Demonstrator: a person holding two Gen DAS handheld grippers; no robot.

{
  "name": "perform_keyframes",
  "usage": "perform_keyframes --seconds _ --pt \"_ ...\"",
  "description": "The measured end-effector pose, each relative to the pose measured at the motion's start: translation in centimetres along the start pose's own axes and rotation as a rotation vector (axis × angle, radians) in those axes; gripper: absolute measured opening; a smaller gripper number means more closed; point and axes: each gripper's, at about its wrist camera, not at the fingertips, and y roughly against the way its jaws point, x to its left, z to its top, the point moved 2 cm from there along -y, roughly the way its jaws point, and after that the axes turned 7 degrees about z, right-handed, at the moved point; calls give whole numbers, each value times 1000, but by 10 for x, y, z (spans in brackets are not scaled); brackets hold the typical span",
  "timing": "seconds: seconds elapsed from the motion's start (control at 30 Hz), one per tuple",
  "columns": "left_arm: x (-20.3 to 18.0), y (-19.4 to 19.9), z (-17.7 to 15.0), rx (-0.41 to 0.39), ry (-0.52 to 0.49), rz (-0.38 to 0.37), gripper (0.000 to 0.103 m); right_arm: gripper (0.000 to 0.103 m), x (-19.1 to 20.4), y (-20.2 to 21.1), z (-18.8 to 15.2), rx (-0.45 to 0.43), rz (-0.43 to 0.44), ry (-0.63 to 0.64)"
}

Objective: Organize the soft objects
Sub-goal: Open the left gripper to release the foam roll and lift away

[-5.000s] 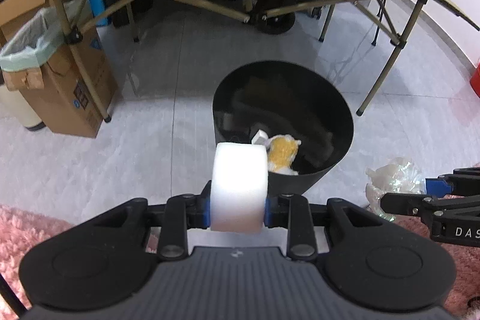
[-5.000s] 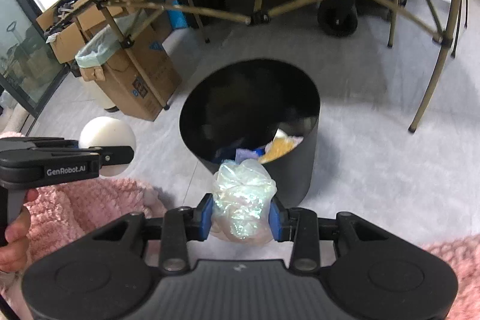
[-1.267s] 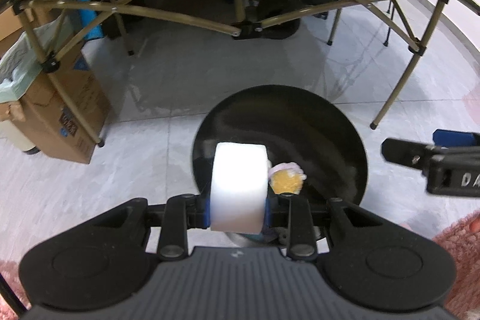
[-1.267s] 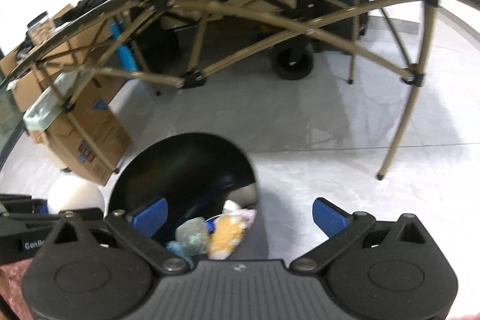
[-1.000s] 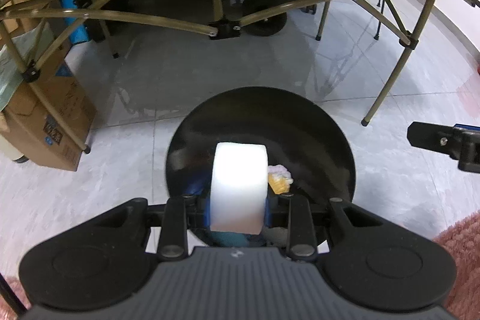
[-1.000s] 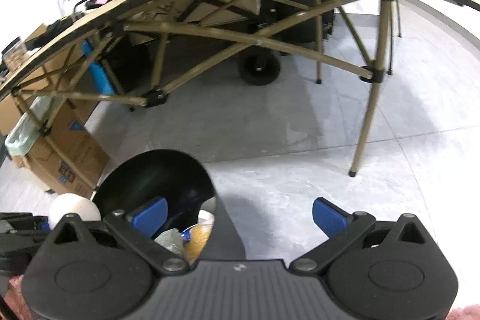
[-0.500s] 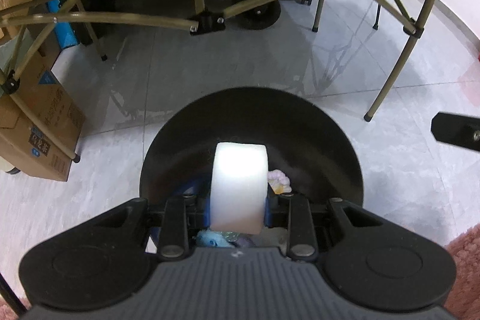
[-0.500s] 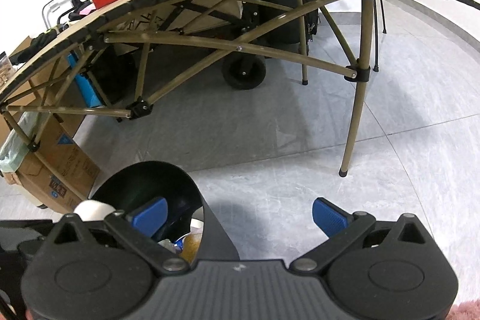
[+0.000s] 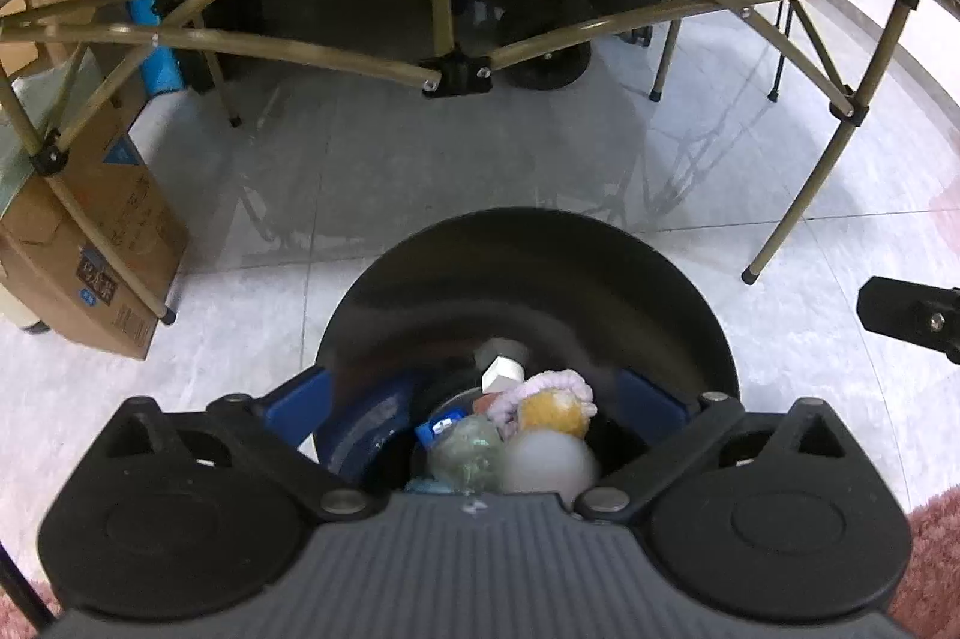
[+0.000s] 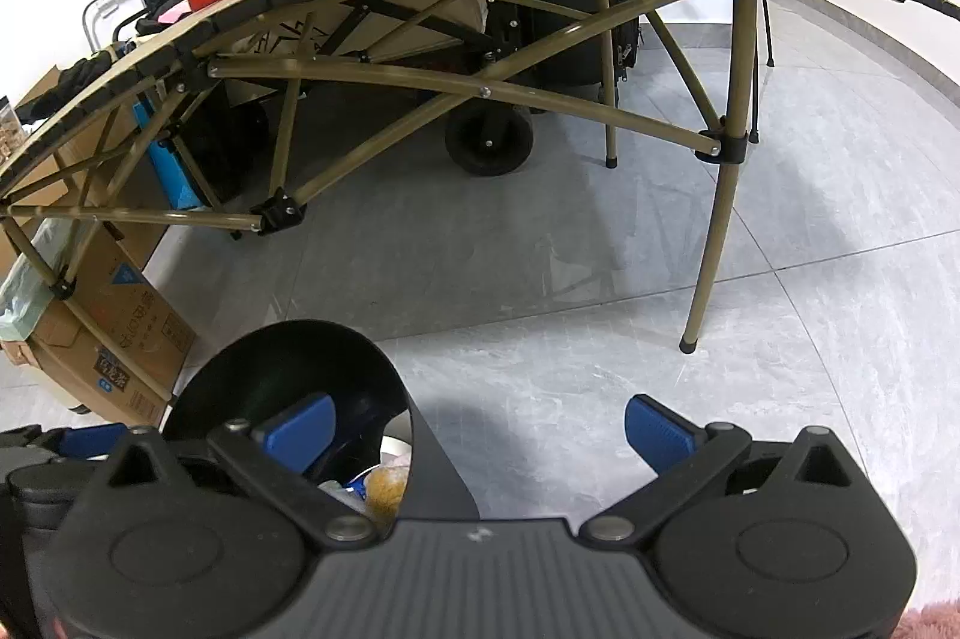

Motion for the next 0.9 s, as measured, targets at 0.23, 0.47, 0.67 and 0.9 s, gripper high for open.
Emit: perform_keyframes --seconds 0.23,0.47,0.67,0.9 --pt "3 -3 -1 29 14 -9 103 103 1 0 0 2 2 2" --pt "4 0 -1 17 20 -8 103 103 3 -1 0 5 9 13" --pt "11 30 6 -82 22 -4 103 103 9 9 2 -20 31 28" --pt "32 99 8 -249 35 55 103 103 27 48 9 -77 89 69"
